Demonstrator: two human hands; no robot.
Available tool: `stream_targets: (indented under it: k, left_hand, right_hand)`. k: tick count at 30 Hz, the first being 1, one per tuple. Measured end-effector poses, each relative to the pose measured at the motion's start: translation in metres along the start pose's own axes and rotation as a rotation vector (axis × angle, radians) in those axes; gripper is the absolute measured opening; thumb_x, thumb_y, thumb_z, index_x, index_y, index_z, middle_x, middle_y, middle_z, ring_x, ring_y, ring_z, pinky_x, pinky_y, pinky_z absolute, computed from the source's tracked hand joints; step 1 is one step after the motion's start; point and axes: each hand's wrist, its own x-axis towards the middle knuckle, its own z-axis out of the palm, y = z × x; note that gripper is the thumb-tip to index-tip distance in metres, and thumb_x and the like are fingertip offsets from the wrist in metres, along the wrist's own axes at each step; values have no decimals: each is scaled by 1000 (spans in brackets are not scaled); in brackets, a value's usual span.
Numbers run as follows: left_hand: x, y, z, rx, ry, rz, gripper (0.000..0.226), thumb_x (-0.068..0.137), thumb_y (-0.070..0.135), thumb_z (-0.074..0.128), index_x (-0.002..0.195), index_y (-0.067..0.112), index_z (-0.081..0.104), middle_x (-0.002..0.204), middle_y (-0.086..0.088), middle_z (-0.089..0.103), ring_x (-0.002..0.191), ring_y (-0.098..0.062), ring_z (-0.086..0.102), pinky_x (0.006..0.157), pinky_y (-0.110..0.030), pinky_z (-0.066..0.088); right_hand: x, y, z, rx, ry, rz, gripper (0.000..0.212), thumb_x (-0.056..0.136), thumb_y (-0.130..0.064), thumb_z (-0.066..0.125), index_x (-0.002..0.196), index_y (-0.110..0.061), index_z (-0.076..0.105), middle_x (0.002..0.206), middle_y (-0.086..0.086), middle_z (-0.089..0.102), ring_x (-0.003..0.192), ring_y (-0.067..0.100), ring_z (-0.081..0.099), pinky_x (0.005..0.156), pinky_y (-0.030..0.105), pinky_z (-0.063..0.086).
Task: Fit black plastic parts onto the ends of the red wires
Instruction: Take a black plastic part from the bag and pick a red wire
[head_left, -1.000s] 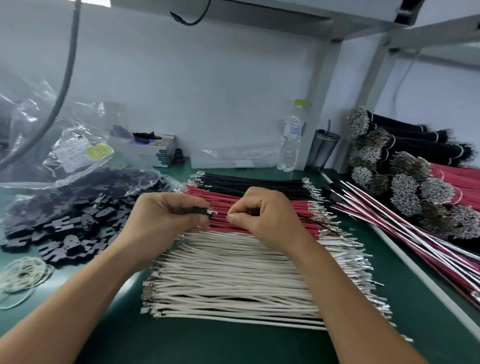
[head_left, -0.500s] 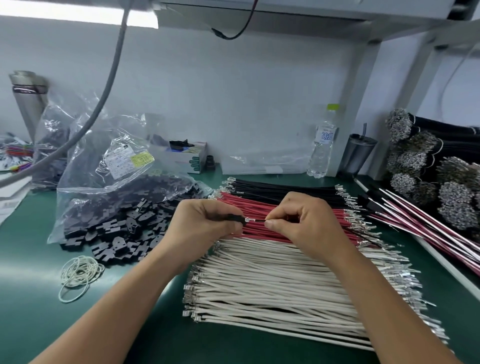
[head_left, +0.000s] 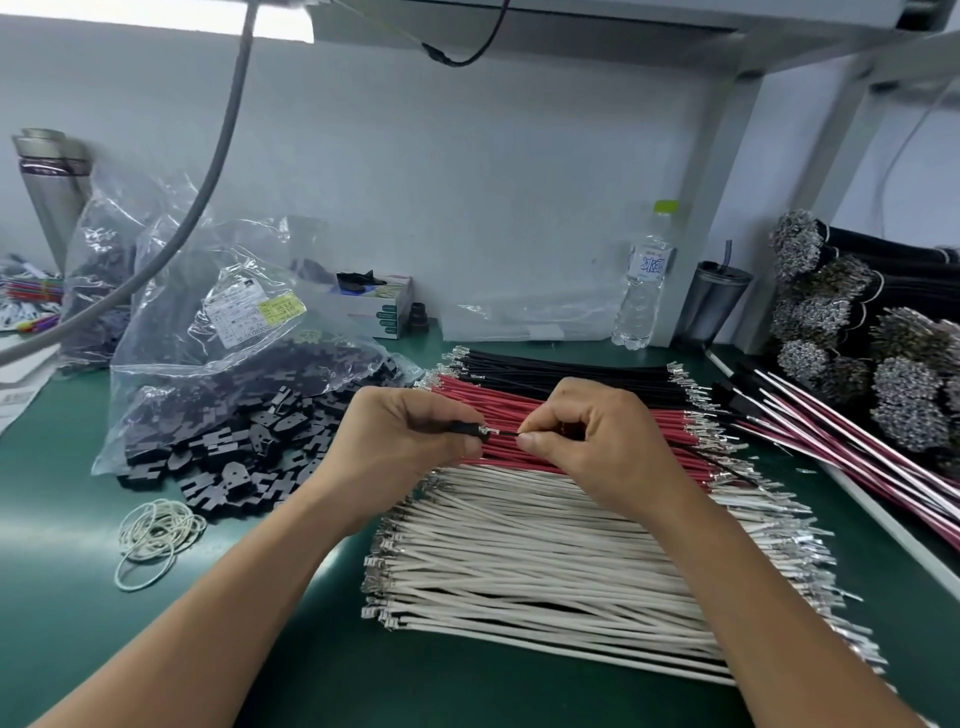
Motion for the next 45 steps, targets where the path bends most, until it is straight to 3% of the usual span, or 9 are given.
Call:
stream_targets:
  k: [6, 10, 14, 19, 26, 30, 34, 40, 45]
  left_hand:
    - [2, 0, 1, -45, -3, -8, 21, 71, -5, 86, 86, 10, 83, 84, -16, 79, 76, -26, 78, 68, -24, 62]
    - [1, 0, 1, -82, -5, -35, 25, 61, 7, 87, 85, 7, 82, 85, -17, 79, 78, -29, 78, 71, -29, 64]
    - [2, -2, 1, -59, -18, -22, 19, 67, -1, 87, 85, 6, 82, 85, -17, 79, 77, -28, 77, 71, -28, 64]
    - [2, -1, 3, -46, -16, 5, 25, 60, 11, 87, 84, 8, 83, 86, -15, 80, 79, -28, 77, 76, -31, 65]
    - [1, -4, 2, -39, -16, -17, 19, 70, -4, 86, 88, 4, 82, 83, -19, 79, 82, -37, 78, 74, -32, 65]
    - [1, -4, 3, 40, -30, 18, 19, 74, -3, 86, 89, 8, 83, 82, -15, 80, 79, -32, 78, 73, -31, 65]
    - [1, -2, 2, -1, -17, 28, 20, 75, 0, 85, 92, 10, 82, 82, -13, 80, 77, -25, 79, 68, -23, 62]
    - [2, -2, 1, -29, -19, 38, 28, 66, 11, 86, 93, 5, 81, 83, -16, 80, 78, -29, 79, 72, -29, 64]
    - [5, -2, -2, -90, -41, -13, 24, 68, 14, 84, 92, 12, 82, 88, -17, 80, 81, -29, 79, 70, -27, 63]
  right_hand:
    - [1, 0, -1, 25, 6, 29, 12, 82, -23, 82, 73, -31, 77, 75, -13, 64, 74, 9, 62, 75, 44, 53]
    - [1, -2, -2, 15, 40, 2, 13, 80, -21, 83, 73, -31, 78, 76, -11, 64, 74, 11, 62, 73, 45, 52]
    - [1, 1, -4, 86, -31, 27, 12, 82, -18, 82, 76, -27, 78, 76, -10, 65, 74, 13, 62, 76, 46, 52]
    - [4, 1, -2, 59, -43, 49, 9, 85, -21, 79, 78, -26, 78, 73, -15, 63, 74, 10, 61, 78, 43, 52]
    - [3, 0, 5, -12, -53, 45, 9, 87, -25, 76, 78, -27, 76, 78, -14, 65, 77, 9, 62, 77, 42, 52]
    - [3, -4, 12, -33, -58, 26, 10, 88, -27, 75, 79, -29, 74, 81, -13, 65, 80, 8, 62, 77, 41, 52]
    - [5, -3, 9, -5, -4, 5, 11, 89, -27, 75, 79, -31, 72, 84, -12, 66, 82, 5, 62, 79, 37, 52]
    - [7, -12, 20, -49, 47, -92, 9, 89, -21, 74, 80, -23, 73, 80, -11, 61, 77, 7, 59, 73, 36, 51]
    - [11, -9, 17, -127, 73, -72, 8, 90, -34, 72, 84, -30, 75, 85, -13, 64, 83, 5, 61, 73, 38, 52]
